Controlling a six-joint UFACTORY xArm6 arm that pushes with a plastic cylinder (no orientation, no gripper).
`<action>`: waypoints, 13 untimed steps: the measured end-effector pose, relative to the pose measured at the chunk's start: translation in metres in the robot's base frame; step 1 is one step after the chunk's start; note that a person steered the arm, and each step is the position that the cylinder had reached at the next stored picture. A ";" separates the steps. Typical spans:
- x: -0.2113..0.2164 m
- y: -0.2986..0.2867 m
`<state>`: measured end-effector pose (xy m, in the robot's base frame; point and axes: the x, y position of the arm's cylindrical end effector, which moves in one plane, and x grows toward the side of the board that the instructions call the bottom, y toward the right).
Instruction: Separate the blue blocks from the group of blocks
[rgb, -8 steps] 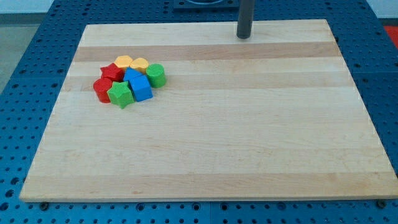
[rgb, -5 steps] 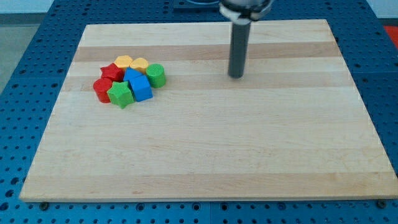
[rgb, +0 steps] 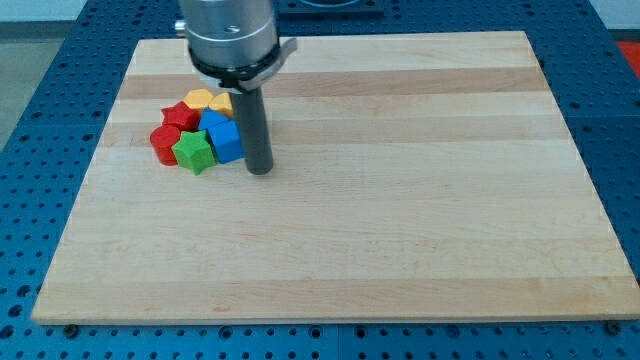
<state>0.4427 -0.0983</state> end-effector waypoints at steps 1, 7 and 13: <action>-0.012 -0.010; -0.068 -0.107; -0.133 -0.145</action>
